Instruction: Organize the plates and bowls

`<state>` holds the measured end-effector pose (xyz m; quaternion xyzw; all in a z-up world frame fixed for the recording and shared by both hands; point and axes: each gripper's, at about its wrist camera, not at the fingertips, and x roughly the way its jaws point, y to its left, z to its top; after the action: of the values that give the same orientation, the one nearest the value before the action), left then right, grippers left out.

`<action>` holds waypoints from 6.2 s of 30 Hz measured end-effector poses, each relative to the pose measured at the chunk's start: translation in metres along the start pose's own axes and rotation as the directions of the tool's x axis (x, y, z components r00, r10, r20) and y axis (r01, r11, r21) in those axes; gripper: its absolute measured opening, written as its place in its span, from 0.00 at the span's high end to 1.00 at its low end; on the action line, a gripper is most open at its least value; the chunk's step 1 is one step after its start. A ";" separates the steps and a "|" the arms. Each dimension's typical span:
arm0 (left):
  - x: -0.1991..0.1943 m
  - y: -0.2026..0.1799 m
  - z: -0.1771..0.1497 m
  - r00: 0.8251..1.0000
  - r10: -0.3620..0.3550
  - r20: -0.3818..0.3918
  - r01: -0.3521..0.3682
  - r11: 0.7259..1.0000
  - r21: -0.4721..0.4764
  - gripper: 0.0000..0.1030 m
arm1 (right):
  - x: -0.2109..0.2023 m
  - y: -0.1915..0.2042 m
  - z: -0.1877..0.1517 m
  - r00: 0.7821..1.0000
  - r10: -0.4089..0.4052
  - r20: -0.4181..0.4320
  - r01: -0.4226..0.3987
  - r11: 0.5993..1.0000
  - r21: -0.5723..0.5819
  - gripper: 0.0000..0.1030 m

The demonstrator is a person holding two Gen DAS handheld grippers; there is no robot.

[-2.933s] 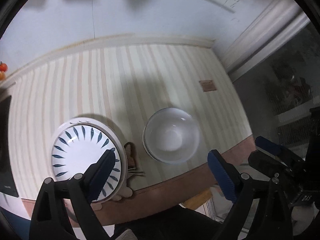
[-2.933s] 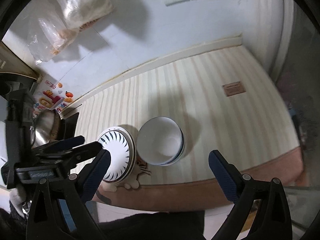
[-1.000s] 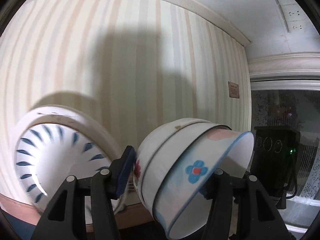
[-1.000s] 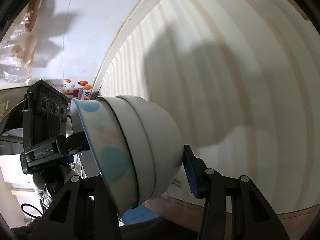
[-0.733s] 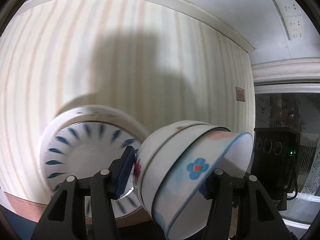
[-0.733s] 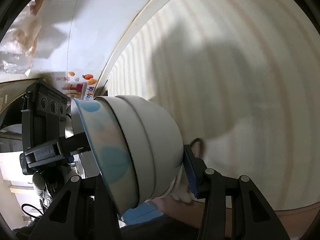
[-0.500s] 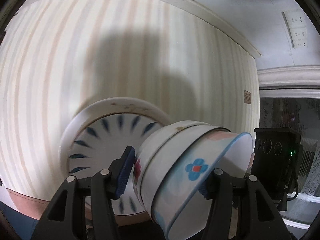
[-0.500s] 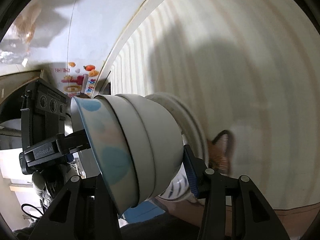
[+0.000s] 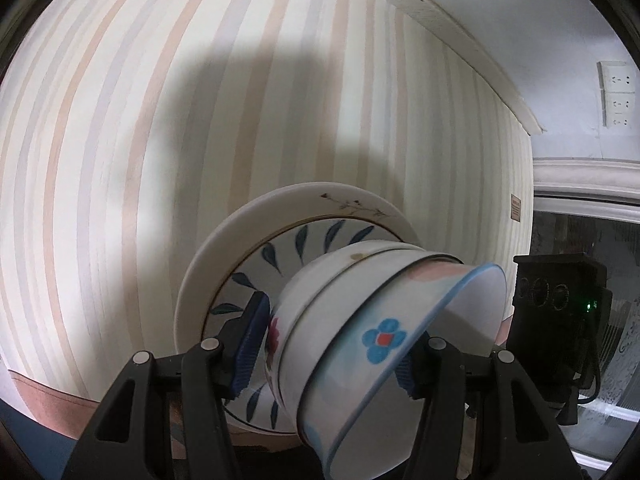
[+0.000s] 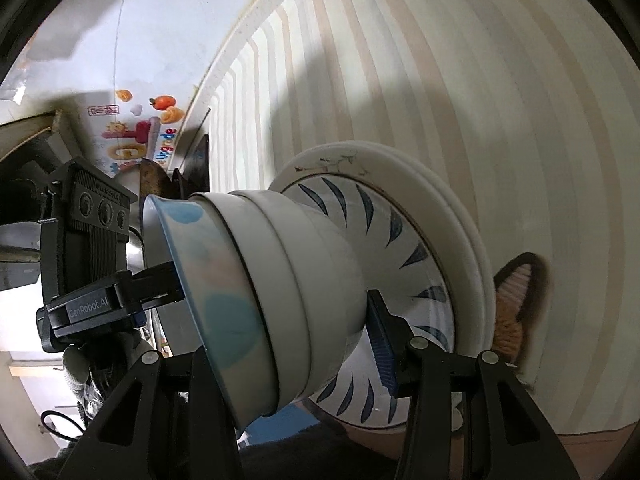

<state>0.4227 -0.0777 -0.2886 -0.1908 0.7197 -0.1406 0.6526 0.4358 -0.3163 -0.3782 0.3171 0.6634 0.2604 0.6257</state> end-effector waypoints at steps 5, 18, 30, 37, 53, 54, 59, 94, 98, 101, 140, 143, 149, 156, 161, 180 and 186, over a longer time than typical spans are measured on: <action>0.004 0.007 0.001 1.000 -0.006 -0.012 0.006 1.000 -0.005 0.48 | 0.009 0.006 0.003 1.000 -0.024 -0.012 0.024 1.000 0.006 0.53; 0.008 0.009 0.002 1.000 0.005 -0.023 -0.004 1.000 0.015 0.49 | 0.014 0.008 0.007 0.998 -0.054 -0.029 0.055 0.998 0.017 0.54; 0.001 0.001 -0.006 0.995 0.099 0.030 -0.101 0.993 0.057 0.48 | 0.015 0.016 0.003 0.995 -0.095 -0.022 0.095 0.995 0.007 0.52; -0.023 -0.009 -0.023 0.964 0.220 0.149 -0.234 0.969 0.079 0.48 | -0.006 0.033 -0.006 0.983 -0.178 0.050 0.180 0.982 -0.048 0.52; -0.092 -0.027 -0.073 0.868 0.276 0.414 -0.347 0.932 0.108 0.07 | -0.092 0.129 -0.068 0.777 -0.446 0.444 0.555 0.818 -0.150 0.08; -0.095 -0.029 -0.077 0.866 0.273 0.419 -0.347 0.931 0.112 0.07 | -0.094 0.135 -0.072 0.764 -0.452 0.460 0.568 0.810 -0.148 0.07; -0.112 -0.036 -0.096 0.840 0.265 0.473 -0.362 0.924 0.126 0.07 | -0.109 0.157 -0.096 0.718 -0.460 0.523 0.601 0.789 -0.130 0.05; -0.218 -0.092 -0.347 0.555 0.255 0.792 -0.430 0.903 0.010 0.00 | -0.227 0.229 -0.343 0.576 -0.314 0.754 0.649 0.737 -0.189 0.02; -0.223 -0.091 -0.377 0.532 0.272 0.802 -0.449 0.894 -0.006 0.00 | -0.236 0.232 -0.378 0.555 -0.307 0.773 0.660 0.729 -0.183 0.02; -0.225 -0.088 -0.396 0.517 0.285 0.807 -0.455 0.890 -0.023 0.00 | -0.239 0.235 -0.398 0.536 -0.305 0.787 0.671 0.720 -0.178 0.02; -0.239 -0.055 -0.460 0.549 0.251 0.797 -0.441 0.897 0.021 0.00 | -0.224 0.261 -0.467 0.513 -0.315 0.798 0.691 0.703 -0.167 0.01; -0.240 -0.054 -0.459 0.549 0.253 0.797 -0.441 0.897 0.019 0.00 | -0.222 0.262 -0.464 0.521 -0.320 0.791 0.688 0.706 -0.167 0.01; -0.241 -0.054 -0.459 0.551 0.253 0.795 -0.439 0.898 0.019 0.00 | -0.218 0.267 -0.462 0.521 -0.325 0.789 0.694 0.700 -0.169 0.01; -0.242 -0.053 -0.459 0.550 0.253 0.796 -0.437 0.899 0.016 0.00 | -0.218 0.267 -0.462 0.521 -0.325 0.789 0.693 0.701 -0.169 0.01; -0.242 -0.053 -0.461 0.550 0.254 0.796 -0.436 0.900 0.014 0.00 | -0.216 0.268 -0.462 0.521 -0.325 0.789 0.693 0.701 -0.169 0.01; -0.243 -0.051 -0.463 0.543 0.261 0.798 -0.435 0.900 0.001 0.00 | -0.217 0.270 -0.459 0.521 -0.320 0.791 0.691 0.702 -0.171 0.01; -0.244 -0.050 -0.465 0.541 0.260 0.800 -0.434 0.901 0.000 0.00 | -0.218 0.270 -0.460 0.517 -0.320 0.794 0.693 0.700 -0.169 0.01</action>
<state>-0.0163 -0.0325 0.0006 -0.0197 0.3671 0.0189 0.9298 0.0069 -0.2765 0.0044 0.0145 0.3461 0.0658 0.9358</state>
